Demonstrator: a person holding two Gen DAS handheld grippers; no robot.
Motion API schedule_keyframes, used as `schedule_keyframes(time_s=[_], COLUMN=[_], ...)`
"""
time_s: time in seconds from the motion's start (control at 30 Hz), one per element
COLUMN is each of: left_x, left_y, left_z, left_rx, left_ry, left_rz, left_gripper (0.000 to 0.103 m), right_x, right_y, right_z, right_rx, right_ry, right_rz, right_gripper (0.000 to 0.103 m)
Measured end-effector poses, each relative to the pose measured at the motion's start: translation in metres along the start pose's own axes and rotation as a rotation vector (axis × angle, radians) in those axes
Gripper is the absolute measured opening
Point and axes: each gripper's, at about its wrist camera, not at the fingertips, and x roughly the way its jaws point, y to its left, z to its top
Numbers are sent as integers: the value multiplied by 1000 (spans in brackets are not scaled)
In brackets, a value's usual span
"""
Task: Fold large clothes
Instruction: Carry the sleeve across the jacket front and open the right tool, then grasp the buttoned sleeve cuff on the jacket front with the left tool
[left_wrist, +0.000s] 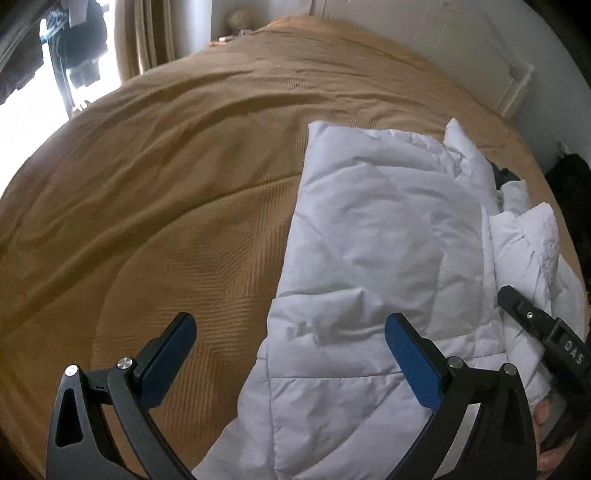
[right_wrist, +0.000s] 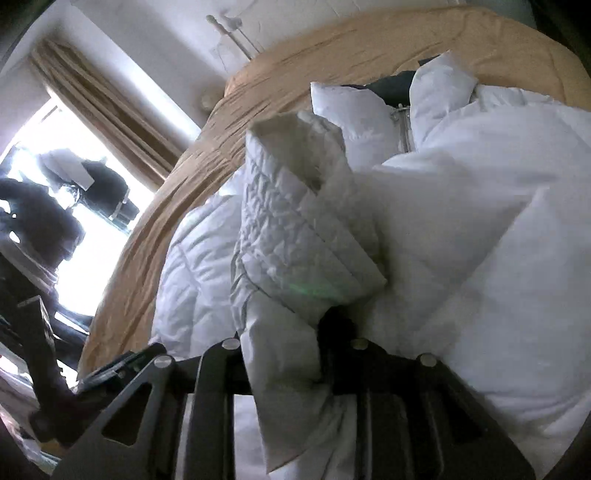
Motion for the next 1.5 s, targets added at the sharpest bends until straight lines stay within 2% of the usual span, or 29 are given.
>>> schedule_keyframes(time_s=[0.07,0.13,0.23,0.33,0.37,0.4,0.47,0.53,0.57,0.67,0.73,0.83,0.93,0.97,1.0,1.03,1.07,1.13,1.27,1.3,1.37,1.4,1.43,1.5], left_x=[0,-3,-12,-17,-17,-17,-13,-15,-19,-35,-36,-29,-13,-6,-1,4,8,11,15,14,10,10,11,17], left_y=[-3,-11,-34,-50,-56,-59,-72,-79,-82,-91,-102,-126,-149,-154,-156,-154,-151,-138,-95,-84,-71,-63,-59,-41], left_z=[4,7,8,9,9,9,11,14,16,21,26,27,24,24,24,25,27,30,32,32,32,31,30,27], left_rx=[1,34,122,137,132,128,119,109,98,75,78,130,203,220,226,215,203,164,33,15,21,26,25,-14], left_ry=[-8,-24,-68,-79,-73,-68,-53,-50,-53,-56,-50,-36,-23,-7,13,43,77,85,156,160,147,137,138,163], left_rz=[7,20,63,24,-2,-16,-41,-72,-96,-186,-211,-206,-166,-166,-182,-207,-202,-197,-291,-291,-254,-201,-182,-179], left_gripper=[101,101,101,101,101,101,101,101,101,102,102,102,102,92,76,33,19,16,16,16,16,16,13,13], right_x=[-1,-6,-41,-74,-88,-102,-113,-102,-93,-60,-44,-32,-32,-31,-33,-38,-46,-57,-75,-78,-83,-81,-73,-51], right_y=[7,12,17,18,6,-2,-18,-33,-37,-36,-18,-8,-18,-20,-23,-25,-27,-30,-28,-23,-7,1,11,24], right_z=[3,5,7,3,-4,-8,-13,-17,-19,-28,-35,-40,-42,-41,-40,-35,-36,-36,-35,-34,-34,-32,-33,-37], right_rx=[-9,4,13,17,30,48,67,39,37,47,-37,-96,-87,-79,-67,-53,-34,0,40,33,-18,-52,-101,-156], right_ry=[16,38,-5,-25,-49,-83,-119,-112,-85,21,44,39,32,32,34,34,31,30,4,-6,-20,-23,-24,5], right_rz=[-2,16,69,148,161,155,61,-122,-155,-114,-158,-198,-179,-168,-156,-144,-123,-92,-30,-18,-63,-103,-148,-218], right_gripper=[38,61,71,71,71,72,72,73,73,73,74,80,80,80,79,79,79,79,79,79,79,79,79,79])
